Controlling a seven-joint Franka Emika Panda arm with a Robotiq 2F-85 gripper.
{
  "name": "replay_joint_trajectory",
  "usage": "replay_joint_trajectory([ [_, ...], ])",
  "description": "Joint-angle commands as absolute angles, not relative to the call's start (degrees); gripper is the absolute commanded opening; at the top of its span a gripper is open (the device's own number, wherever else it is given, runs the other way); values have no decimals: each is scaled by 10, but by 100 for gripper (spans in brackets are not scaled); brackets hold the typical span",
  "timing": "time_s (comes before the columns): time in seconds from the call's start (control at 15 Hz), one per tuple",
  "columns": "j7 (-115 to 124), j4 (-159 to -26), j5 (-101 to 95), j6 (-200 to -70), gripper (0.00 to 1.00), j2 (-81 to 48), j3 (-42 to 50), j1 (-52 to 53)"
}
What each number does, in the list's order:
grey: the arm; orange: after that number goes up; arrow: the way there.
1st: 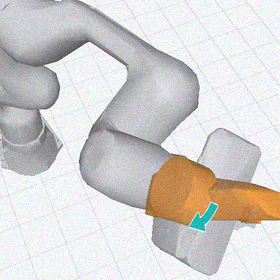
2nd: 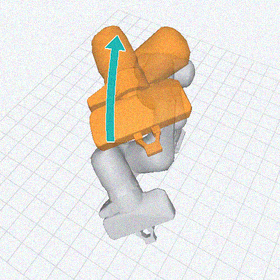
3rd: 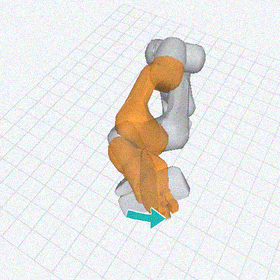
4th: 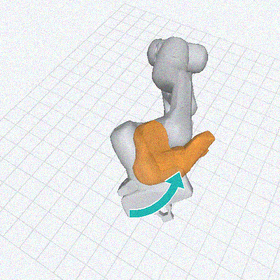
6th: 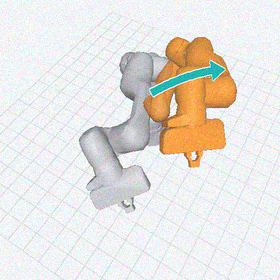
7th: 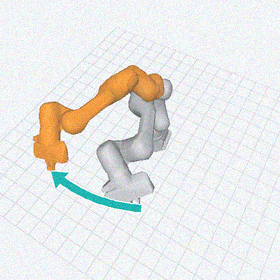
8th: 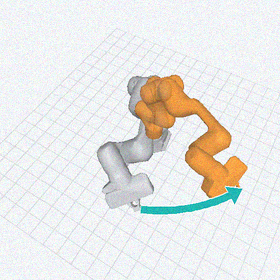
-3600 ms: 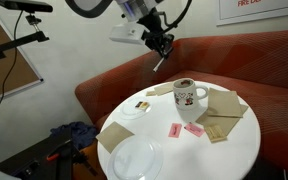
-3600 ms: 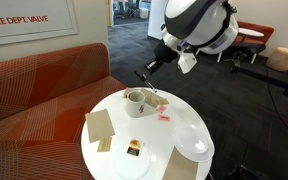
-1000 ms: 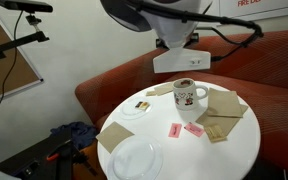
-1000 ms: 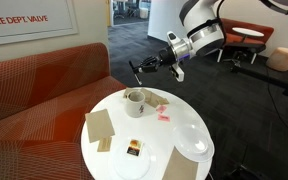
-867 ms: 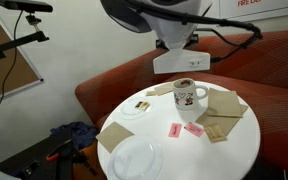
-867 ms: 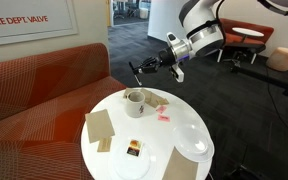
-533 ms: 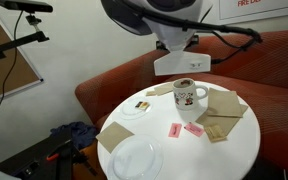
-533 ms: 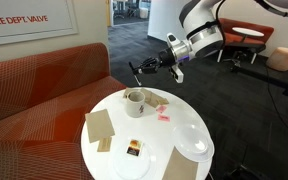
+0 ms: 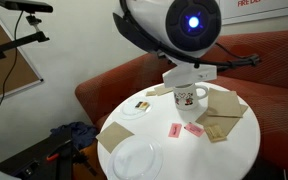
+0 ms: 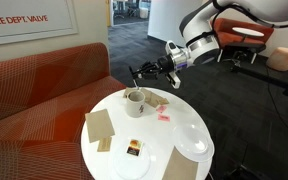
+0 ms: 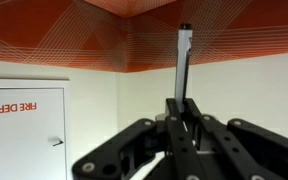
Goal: Put the black marker inside the white mug
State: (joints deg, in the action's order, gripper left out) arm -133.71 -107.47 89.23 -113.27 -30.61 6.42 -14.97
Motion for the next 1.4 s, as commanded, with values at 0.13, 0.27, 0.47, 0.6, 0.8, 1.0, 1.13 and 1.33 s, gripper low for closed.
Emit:
replay_joint_trajectory([
  [0.13, -1355, -1030, 900, -1087, 3, -354, 75, -153],
  [0.27, -1353, -1019, 899, -1092, 3, -366, 75, -151],
  [0.47, -1352, -1007, 896, -1100, 3, -382, 75, -148],
  [0.6, -1349, -1002, 895, -1102, 3, -390, 75, -148],
  [0.8, -1346, -1001, 892, -1103, 3, -399, 77, -149],
  [1.0, -1344, -1002, 893, -1105, 3, -409, 78, -148],
  [1.13, -1343, -1002, 894, -1110, 3, -414, 80, -147],
  [1.33, -1341, -1005, 896, -1119, 37, -419, 81, -145],
])
